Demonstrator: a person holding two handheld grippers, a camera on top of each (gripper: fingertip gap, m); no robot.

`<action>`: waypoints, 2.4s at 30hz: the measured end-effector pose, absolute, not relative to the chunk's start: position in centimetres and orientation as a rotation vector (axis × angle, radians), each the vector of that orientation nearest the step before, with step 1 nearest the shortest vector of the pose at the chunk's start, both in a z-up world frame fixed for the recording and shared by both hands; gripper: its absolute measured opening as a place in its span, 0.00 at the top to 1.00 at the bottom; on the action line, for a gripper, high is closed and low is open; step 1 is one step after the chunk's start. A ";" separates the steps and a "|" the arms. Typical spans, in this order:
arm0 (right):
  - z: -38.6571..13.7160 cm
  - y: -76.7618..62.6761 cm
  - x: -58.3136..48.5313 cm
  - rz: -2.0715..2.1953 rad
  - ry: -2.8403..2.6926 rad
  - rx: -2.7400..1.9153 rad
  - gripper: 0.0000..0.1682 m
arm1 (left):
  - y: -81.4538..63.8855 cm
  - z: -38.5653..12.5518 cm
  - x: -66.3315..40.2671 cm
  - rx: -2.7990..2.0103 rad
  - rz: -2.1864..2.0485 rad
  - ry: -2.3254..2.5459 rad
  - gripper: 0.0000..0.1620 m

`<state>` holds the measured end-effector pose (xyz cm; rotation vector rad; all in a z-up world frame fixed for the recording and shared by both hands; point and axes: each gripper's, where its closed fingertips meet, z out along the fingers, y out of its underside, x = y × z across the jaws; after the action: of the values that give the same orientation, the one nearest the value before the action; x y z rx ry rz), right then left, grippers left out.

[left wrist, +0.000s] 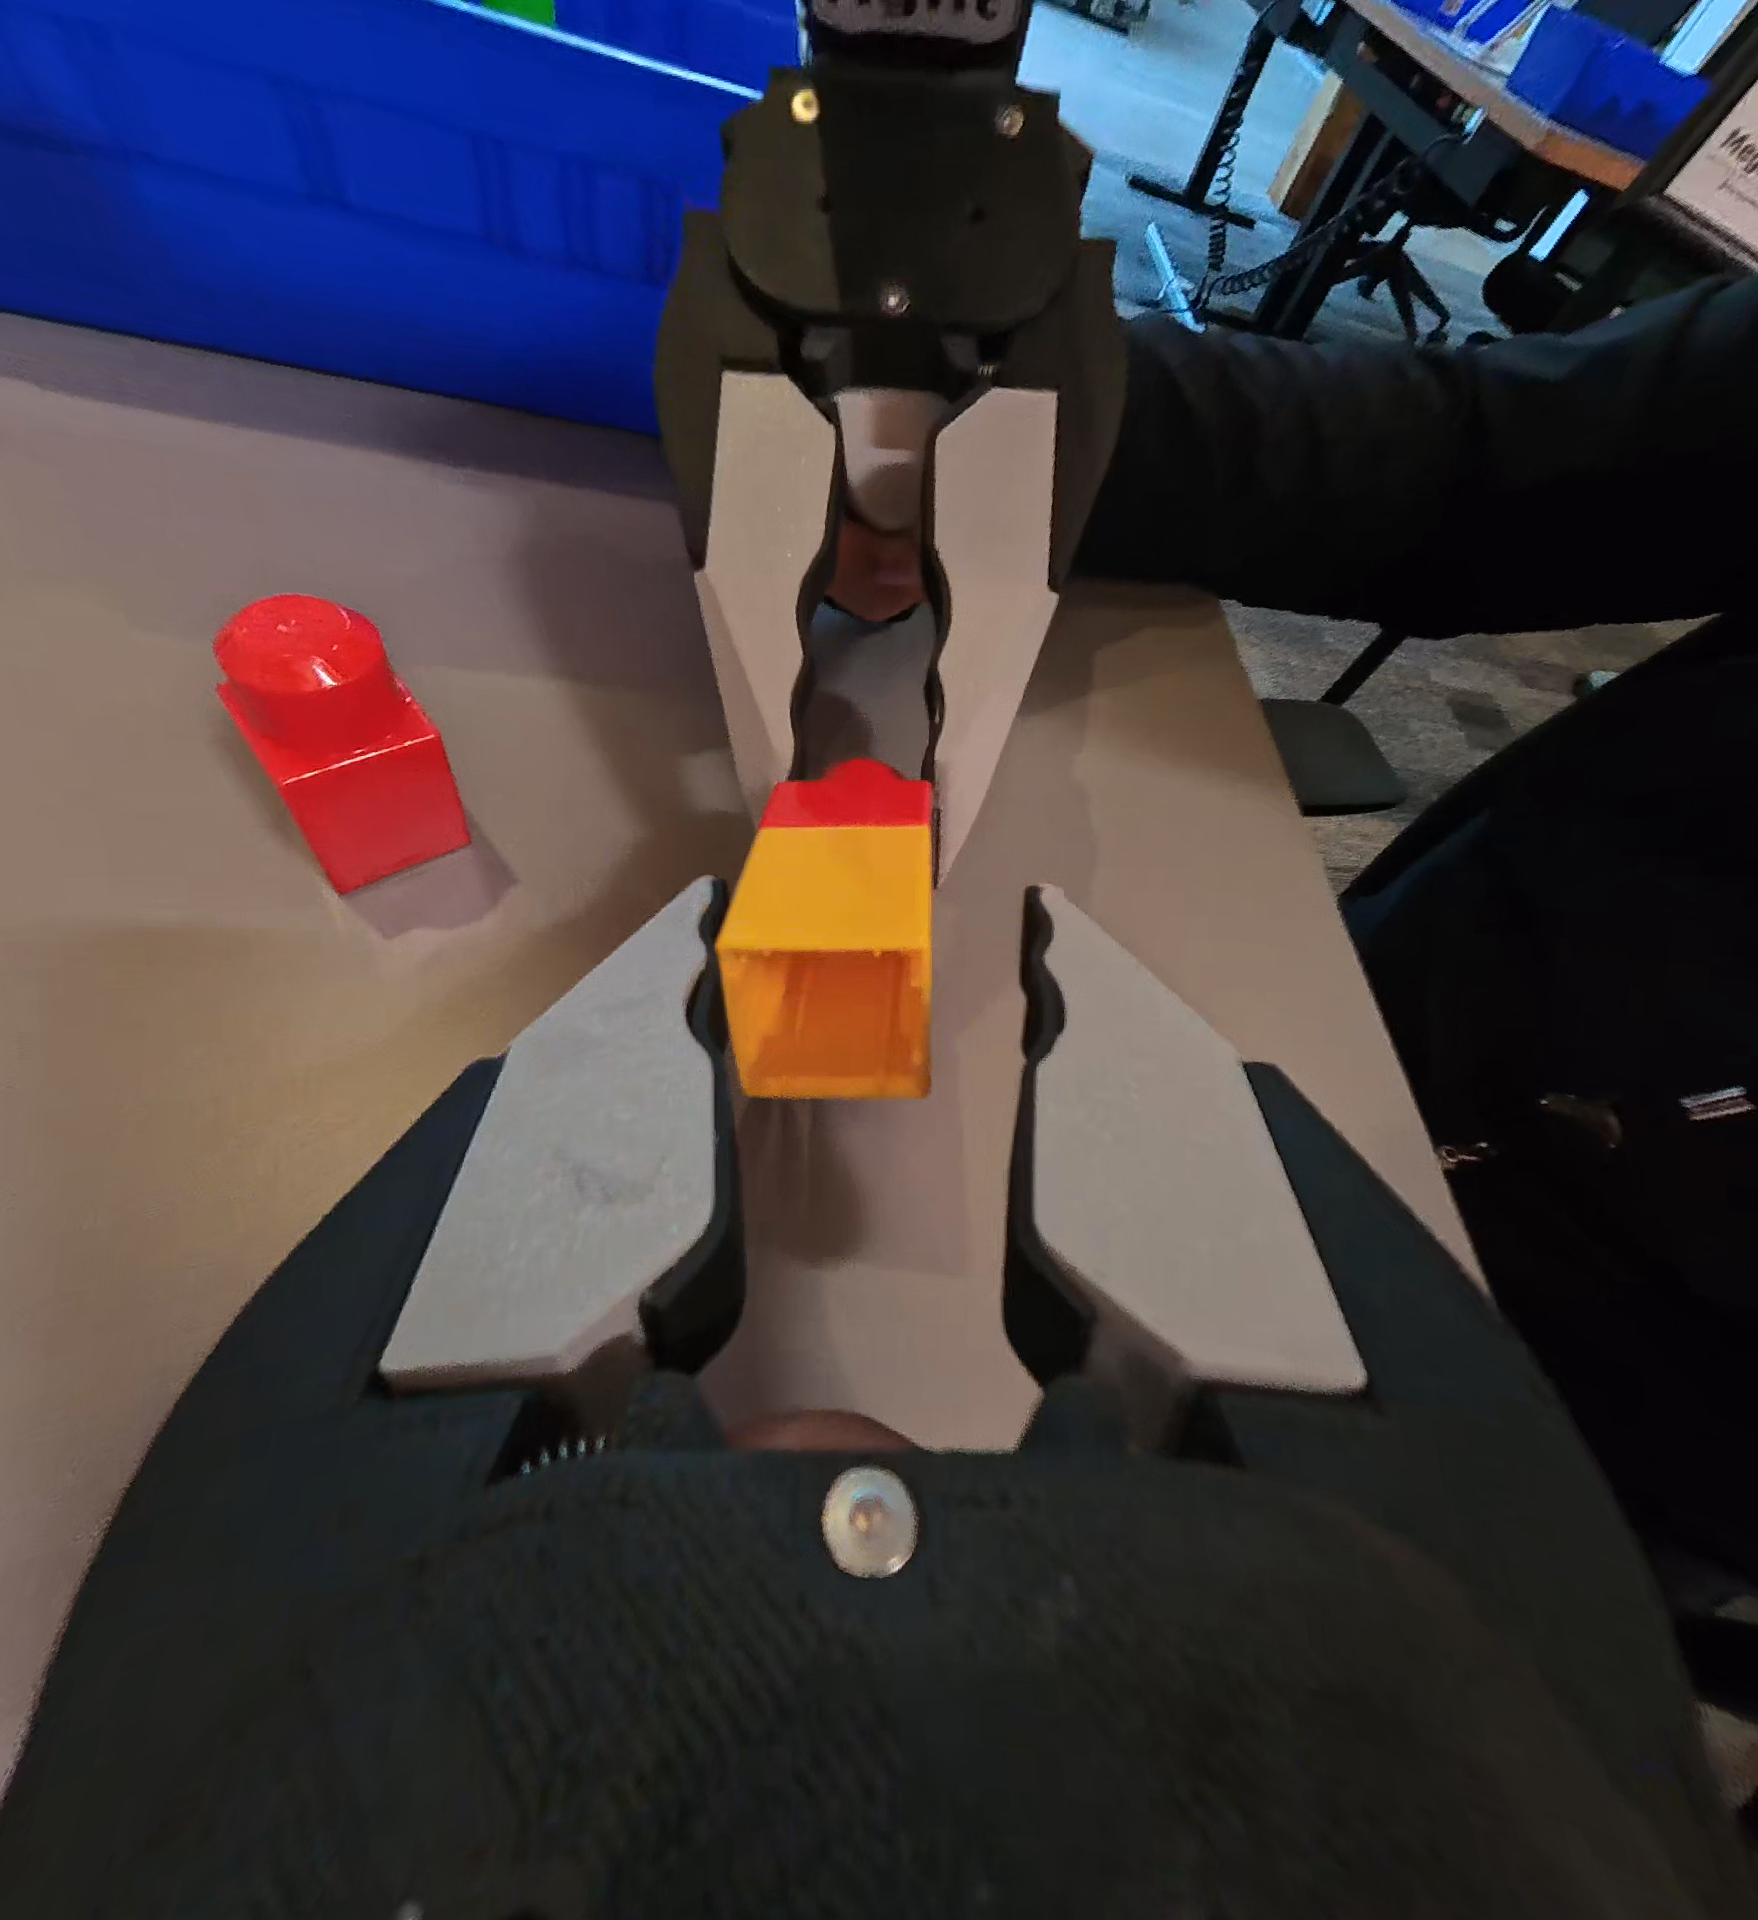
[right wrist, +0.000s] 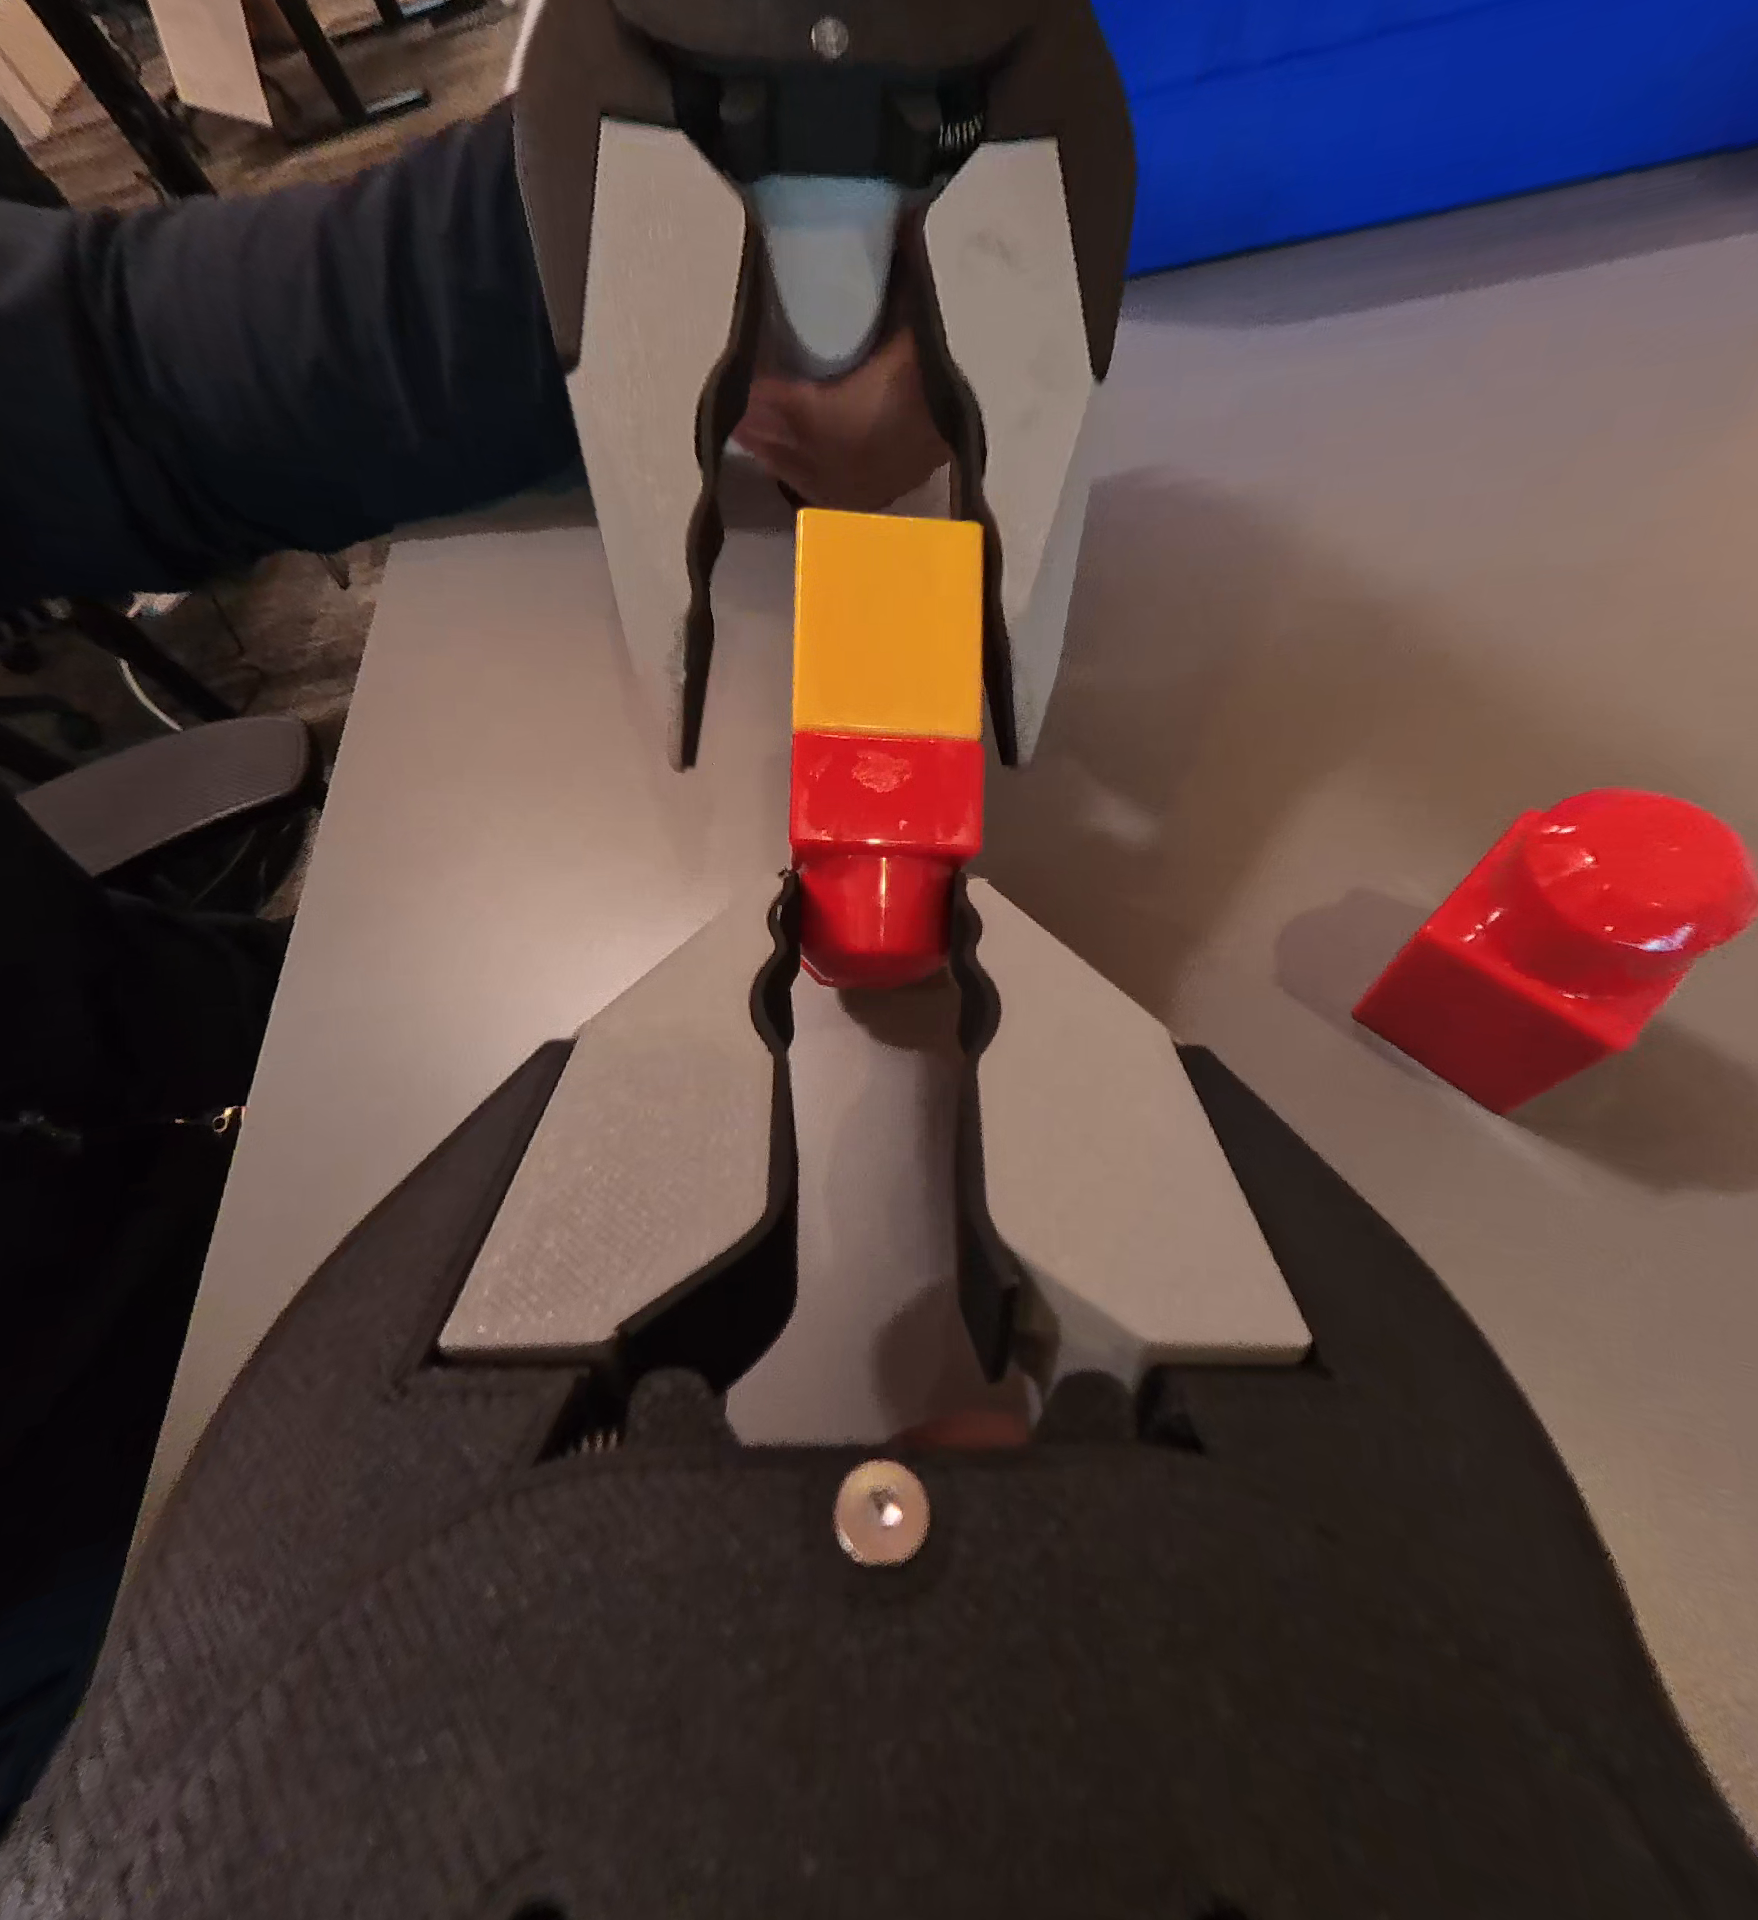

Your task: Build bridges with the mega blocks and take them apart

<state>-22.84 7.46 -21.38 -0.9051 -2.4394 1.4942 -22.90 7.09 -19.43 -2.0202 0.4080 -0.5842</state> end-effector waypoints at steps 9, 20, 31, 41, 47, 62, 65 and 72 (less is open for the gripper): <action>-21.4 7.4 -22.7 1.497 -2.446 -0.905 0.85 | 7.2 -19.1 -23.6 -2.003 -0.601 0.354 0.79; -20.2 6.7 -22.9 1.720 -2.383 -0.980 0.85 | 7.6 -16.9 -23.7 -1.884 -0.691 0.282 0.79; -18.0 6.5 -23.2 1.972 -2.261 -1.021 0.76 | 7.6 -14.8 -23.7 -1.784 -0.723 0.250 0.79; -17.1 6.5 -22.9 1.926 -2.232 -0.964 0.82 | 8.0 -14.3 -23.5 -1.714 -0.826 0.188 0.79; -18.4 5.8 -22.6 1.866 -2.315 -0.959 0.82 | 8.4 -14.1 -23.2 -1.706 -0.845 0.170 0.79; -14.3 9.6 -23.8 2.043 -2.018 -1.031 0.82 | 6.4 -14.6 -25.7 -1.786 -0.713 0.196 0.71; -13.9 9.9 -23.9 2.130 -1.982 -1.073 0.82 | 7.0 -15.6 -24.2 -1.829 -0.714 0.246 0.66; -14.7 8.8 -24.2 2.078 -2.034 -1.084 0.82 | 8.4 -16.1 -22.6 -1.823 -0.766 0.220 0.63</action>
<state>-24.16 8.83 -14.66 -1.0840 -2.0337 2.0777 -22.57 8.44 -16.11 -1.8226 0.2204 -0.7665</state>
